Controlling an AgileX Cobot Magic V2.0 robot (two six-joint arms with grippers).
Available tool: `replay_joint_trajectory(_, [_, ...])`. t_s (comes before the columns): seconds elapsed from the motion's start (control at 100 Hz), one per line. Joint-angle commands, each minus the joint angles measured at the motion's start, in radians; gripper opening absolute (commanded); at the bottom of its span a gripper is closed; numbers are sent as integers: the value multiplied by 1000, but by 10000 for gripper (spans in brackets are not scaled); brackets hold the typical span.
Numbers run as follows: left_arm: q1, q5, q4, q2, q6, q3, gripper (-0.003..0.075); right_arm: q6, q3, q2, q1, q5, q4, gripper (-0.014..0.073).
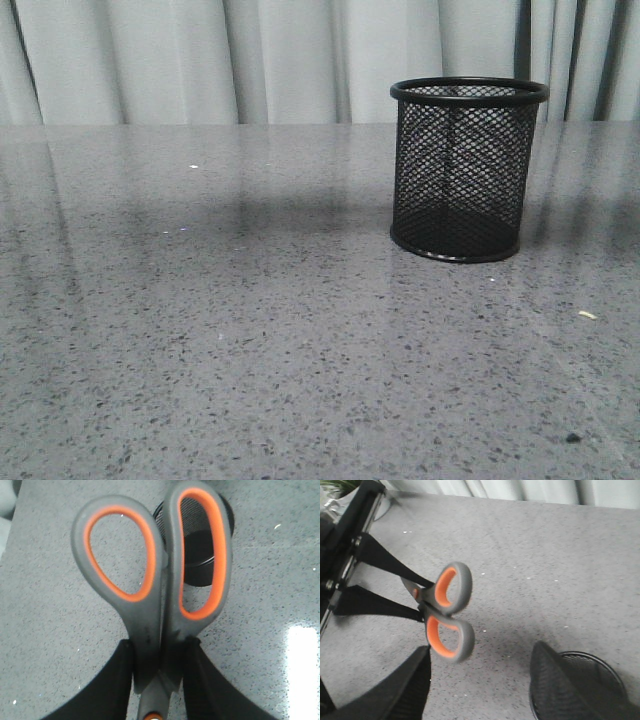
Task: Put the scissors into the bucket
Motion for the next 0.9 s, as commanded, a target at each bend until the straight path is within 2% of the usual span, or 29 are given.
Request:
replay_joint_trajectory(0.0, [-17, -46, -40, -43, -9, -35, -19, -51, -34, 17, 2, -11, 107, 394])
replay_joint_trajectory(0.25, [-24, -61, -50, -43, -9, -35, -19, -120, -34, 80, 2, 29, 211, 394])
replay_joint_trajectory(0.65, [-24, -78, -68, -43, -8, -35, -19, -132, -34, 125, 2, 59, 235, 394])
replay_joint_trajectory(0.89, [-24, -78, -68, -43, -8, -35, -19, -186, -34, 161, 17, 78, 328, 394])
